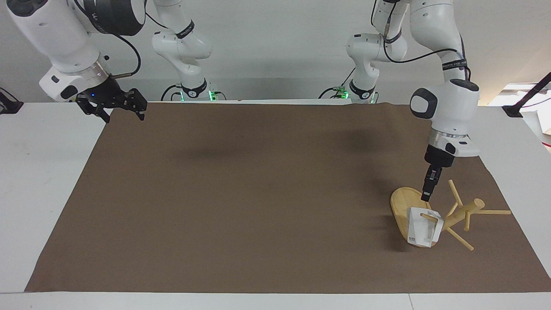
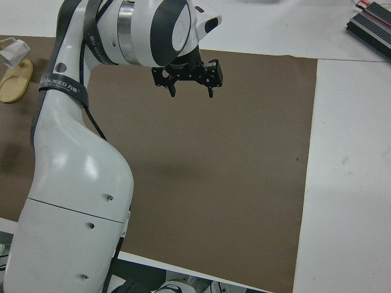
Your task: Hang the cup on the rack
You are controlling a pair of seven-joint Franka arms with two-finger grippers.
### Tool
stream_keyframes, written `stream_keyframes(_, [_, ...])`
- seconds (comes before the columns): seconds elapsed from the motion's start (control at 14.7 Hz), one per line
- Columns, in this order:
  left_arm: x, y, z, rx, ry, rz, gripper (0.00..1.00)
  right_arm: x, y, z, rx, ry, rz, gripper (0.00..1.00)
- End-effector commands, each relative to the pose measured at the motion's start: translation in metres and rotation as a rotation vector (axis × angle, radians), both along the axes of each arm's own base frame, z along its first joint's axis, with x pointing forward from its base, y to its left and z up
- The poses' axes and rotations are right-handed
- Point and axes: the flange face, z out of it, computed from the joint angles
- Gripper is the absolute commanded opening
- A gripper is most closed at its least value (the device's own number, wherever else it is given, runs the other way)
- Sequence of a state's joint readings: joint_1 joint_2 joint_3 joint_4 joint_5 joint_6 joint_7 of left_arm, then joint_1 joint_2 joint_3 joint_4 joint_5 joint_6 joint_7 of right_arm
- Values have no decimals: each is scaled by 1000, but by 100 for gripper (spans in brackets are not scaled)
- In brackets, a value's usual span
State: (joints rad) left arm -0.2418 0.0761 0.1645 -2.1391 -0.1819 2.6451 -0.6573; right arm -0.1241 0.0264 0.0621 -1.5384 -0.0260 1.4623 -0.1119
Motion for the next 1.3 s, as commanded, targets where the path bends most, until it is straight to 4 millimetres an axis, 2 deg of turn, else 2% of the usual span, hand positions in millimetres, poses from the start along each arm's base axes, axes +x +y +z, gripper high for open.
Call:
stream_keyframes(0.0, [-32,5,41,108,128,-124,100,4,0,5,-33,3,-20,100])
stream_keyframes(0.2, [-53,17,94,338,313,-377,100,4,0,7,-35,6,-19,100])
stream_keyframes(0.34, [-61,29,134,367,451,-573,100,1,-3,7,-46,25,-22,100])
stream_keyframes(0.48, [-66,42,159,379,488,-726,100,1,-6,24,-47,-9,-28,100])
stream_keyframes(0.61, [-63,53,171,289,456,-705,100,6,-5,29,-43,14,-27,100])
stream_keyframes(0.68, [-54,58,177,241,431,-688,100,8,-2,38,-38,7,-23,100])
stream_keyframes(0.75, [-47,57,182,241,426,-685,100,9,-2,39,-42,26,-23,100])
stream_keyframes(0.82, [-41,56,191,237,422,-685,100,10,2,39,-44,29,-17,100])
stream_keyframes(0.95, [-29,49,201,233,447,-695,100,12,-5,36,-65,26,-20,100])
stream_keyframes(1.09, [-28,51,204,236,446,-696,100,15,0,36,-68,2,-12,100])
stream_keyframes(1.23, [-28,52,204,231,446,-697,100,13,-3,28,-64,16,-14,100])
